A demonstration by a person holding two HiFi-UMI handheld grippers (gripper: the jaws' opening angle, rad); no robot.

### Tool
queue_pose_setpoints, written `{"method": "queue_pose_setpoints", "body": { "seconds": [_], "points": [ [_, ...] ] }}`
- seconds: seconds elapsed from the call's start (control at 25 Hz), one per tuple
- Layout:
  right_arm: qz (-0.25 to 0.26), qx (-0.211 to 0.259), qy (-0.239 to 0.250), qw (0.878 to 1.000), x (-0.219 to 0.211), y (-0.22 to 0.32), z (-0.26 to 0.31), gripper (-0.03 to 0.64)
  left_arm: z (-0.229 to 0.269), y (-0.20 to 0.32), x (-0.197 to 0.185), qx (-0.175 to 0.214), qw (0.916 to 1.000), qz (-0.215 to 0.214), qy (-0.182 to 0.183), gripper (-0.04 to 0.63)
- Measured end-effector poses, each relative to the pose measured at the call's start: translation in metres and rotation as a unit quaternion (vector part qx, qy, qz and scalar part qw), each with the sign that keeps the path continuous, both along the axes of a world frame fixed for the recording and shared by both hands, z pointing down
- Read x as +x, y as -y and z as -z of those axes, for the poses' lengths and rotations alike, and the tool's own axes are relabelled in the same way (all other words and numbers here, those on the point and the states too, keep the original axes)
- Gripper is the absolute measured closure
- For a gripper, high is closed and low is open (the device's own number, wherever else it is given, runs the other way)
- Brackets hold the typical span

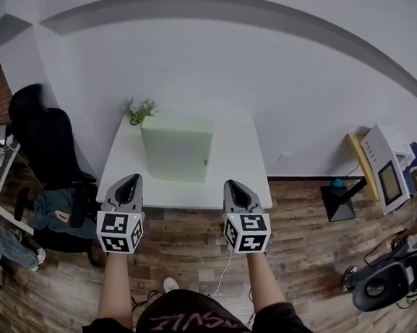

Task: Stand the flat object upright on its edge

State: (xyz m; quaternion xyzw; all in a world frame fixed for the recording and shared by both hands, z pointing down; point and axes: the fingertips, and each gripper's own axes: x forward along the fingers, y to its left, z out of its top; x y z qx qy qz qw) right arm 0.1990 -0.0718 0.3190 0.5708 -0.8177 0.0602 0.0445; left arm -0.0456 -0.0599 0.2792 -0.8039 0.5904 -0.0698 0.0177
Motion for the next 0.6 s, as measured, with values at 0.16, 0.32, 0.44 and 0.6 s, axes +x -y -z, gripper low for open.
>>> {"method": "queue_pose_setpoints", "body": {
  "seconds": [0.16, 0.32, 0.44, 0.6],
  "points": [
    [-0.004, 0.008, 0.006, 1.0, 0.007, -0.007, 0.01, 0.589, 0.008, -0.008, 0.004, 0.009, 0.9999, 0.001, 0.006, 0.58],
    [-0.007, 0.015, 0.0, 1.0, 0.009, -0.011, 0.013, 0.592, 0.009, -0.013, 0.008, 0.004, 1.0, -0.003, 0.005, 0.58],
    [-0.006, 0.015, -0.006, 1.0, 0.01, -0.012, 0.015, 0.592, 0.01, -0.015, 0.006, 0.0, 0.9999, -0.002, -0.016, 0.581],
    [-0.003, 0.018, -0.014, 1.0, 0.009, -0.015, 0.019, 0.592, 0.011, -0.02, 0.007, -0.003, 0.9999, 0.0, -0.012, 0.581]
  ]
}}
